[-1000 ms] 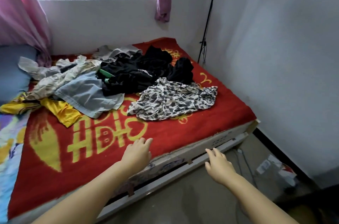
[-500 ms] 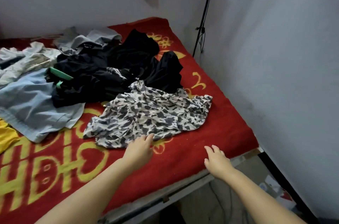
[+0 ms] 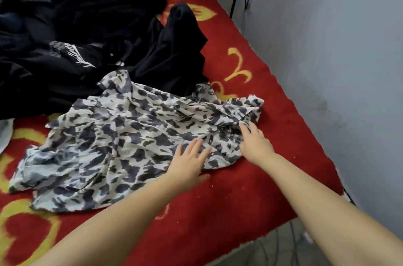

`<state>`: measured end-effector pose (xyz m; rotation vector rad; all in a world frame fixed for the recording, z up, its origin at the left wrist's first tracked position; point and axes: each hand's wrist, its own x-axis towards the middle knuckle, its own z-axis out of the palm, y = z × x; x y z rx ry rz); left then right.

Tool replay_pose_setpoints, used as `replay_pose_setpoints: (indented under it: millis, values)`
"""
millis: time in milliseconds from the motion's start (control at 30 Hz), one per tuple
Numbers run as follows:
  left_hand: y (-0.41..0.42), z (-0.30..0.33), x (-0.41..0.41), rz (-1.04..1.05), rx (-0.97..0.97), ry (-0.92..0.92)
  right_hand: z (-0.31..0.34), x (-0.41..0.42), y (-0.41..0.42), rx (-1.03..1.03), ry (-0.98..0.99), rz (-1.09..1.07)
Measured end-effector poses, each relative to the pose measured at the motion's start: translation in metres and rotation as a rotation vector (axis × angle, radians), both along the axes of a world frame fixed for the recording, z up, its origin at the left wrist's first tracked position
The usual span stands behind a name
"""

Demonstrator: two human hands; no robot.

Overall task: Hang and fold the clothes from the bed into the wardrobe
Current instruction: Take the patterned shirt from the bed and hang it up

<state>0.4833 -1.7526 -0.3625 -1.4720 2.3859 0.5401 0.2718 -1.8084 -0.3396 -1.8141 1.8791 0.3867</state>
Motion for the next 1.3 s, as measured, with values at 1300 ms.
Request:
replay_pose_setpoints:
  millis: [1300]
  values:
    - [0.169, 0.327, 0.257, 1.470, -0.516, 1.427, 0.408, 0.177, 0.075, 0.589, -1.395, -0.215]
